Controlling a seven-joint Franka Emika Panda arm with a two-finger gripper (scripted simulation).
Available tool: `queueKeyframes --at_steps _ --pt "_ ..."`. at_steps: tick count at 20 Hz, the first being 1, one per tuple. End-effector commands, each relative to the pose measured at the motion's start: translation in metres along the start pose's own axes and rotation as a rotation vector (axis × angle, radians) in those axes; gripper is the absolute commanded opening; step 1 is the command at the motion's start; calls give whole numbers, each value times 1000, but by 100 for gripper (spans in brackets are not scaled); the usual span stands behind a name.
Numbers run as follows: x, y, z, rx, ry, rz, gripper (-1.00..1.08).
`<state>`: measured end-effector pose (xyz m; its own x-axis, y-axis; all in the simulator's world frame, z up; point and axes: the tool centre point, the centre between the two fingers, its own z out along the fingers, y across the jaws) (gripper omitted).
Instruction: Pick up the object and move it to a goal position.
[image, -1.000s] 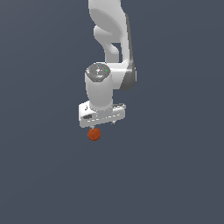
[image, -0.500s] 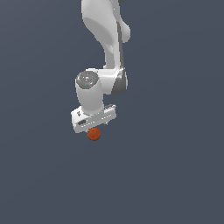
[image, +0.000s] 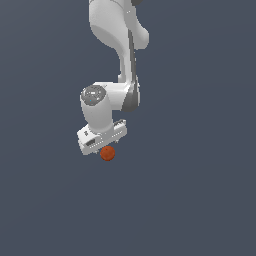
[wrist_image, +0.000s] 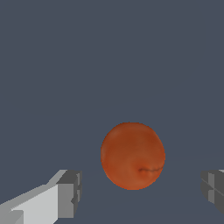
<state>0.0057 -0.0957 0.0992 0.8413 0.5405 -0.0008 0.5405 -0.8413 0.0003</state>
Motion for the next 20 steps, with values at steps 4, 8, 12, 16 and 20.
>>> queueKeyframes --at_steps 4,8,12,16,20 --pt "-2 2 2 0 1 -19 100" --pt "-2 2 6 0 0 -15 100" --pt "-2 2 21 0 1 -17 100" --pt "-3 1 42 0 1 -19 100" --pt "-2 2 52 0 1 -19 100"
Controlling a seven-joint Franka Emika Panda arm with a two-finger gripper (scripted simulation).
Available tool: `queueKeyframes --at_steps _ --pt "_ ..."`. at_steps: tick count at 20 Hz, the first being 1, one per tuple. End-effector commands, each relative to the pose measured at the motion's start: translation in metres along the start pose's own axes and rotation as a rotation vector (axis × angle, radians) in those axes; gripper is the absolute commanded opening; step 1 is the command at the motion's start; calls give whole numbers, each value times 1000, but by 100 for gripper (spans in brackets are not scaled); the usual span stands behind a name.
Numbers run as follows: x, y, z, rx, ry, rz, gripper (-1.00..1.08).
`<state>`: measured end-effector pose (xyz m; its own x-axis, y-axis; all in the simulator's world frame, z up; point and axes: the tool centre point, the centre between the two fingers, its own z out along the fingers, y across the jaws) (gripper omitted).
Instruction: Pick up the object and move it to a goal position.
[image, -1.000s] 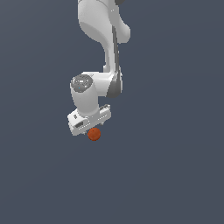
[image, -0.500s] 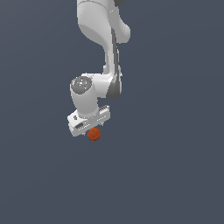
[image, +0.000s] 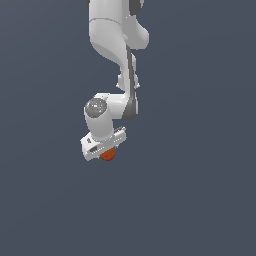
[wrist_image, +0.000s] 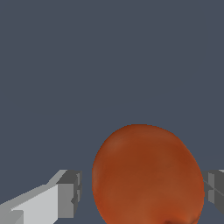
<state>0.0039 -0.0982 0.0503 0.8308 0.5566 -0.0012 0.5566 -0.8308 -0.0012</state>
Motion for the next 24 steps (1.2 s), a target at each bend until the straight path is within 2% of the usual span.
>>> queueKeyframes --at_steps 1,2,3,16,24 --pt "1 1 3 -1 1 0 100" --pt "1 1 3 -1 1 0 100" --pt "1 1 3 -1 1 0 -100" --pt "1 0 1 -2 1 1 -100" --pt "5 -19 -23 -2 1 1 -100"
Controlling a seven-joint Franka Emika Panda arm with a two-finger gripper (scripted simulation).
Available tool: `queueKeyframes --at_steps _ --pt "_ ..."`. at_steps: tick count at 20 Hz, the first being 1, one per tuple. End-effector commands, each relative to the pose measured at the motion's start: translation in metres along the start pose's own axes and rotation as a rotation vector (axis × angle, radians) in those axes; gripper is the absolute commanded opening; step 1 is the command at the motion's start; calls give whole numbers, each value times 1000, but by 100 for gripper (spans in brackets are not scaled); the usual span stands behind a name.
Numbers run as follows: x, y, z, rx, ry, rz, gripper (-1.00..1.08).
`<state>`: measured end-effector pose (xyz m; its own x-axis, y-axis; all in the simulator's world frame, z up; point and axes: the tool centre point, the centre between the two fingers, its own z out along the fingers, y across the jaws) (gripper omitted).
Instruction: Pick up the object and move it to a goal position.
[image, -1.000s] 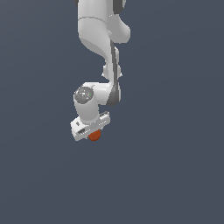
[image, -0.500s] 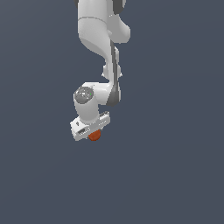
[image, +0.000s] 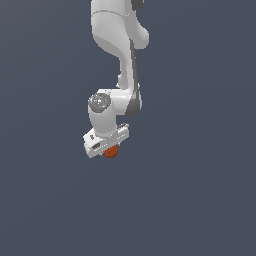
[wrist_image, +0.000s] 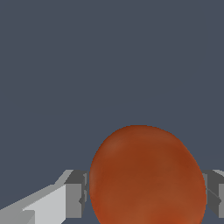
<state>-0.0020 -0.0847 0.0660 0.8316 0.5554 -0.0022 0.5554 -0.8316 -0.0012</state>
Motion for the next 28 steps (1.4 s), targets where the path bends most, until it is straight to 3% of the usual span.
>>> queueKeyframes --at_steps 1,20,28 --pt "3 -9 -13 -2 2 -1 -100" --pt "31 -136 -174 -4 0 -2 -100" --pt "43 -175 -227 -2 1 -2 -100"
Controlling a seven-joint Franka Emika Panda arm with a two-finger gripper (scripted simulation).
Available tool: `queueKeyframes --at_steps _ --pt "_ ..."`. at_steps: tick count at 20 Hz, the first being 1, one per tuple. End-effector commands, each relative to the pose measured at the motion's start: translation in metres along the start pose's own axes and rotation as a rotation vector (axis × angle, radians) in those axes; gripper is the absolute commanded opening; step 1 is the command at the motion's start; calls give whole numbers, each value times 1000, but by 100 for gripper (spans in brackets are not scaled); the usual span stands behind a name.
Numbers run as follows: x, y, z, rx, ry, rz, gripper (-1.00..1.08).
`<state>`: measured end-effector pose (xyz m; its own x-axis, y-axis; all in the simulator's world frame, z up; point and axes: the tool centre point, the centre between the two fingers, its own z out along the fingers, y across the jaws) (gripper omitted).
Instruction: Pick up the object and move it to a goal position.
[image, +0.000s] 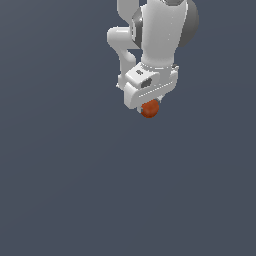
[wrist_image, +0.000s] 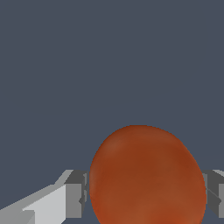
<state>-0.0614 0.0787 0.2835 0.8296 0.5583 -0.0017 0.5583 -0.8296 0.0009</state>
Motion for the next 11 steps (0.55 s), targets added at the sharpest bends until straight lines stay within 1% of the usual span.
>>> queueKeyframes --at_steps 1,6,11 --pt "3 -9 -13 0 1 1 -100" --pt "6 -18 -26 0 1 1 -100" --pt "8 -17 -26 1 2 2 -100"
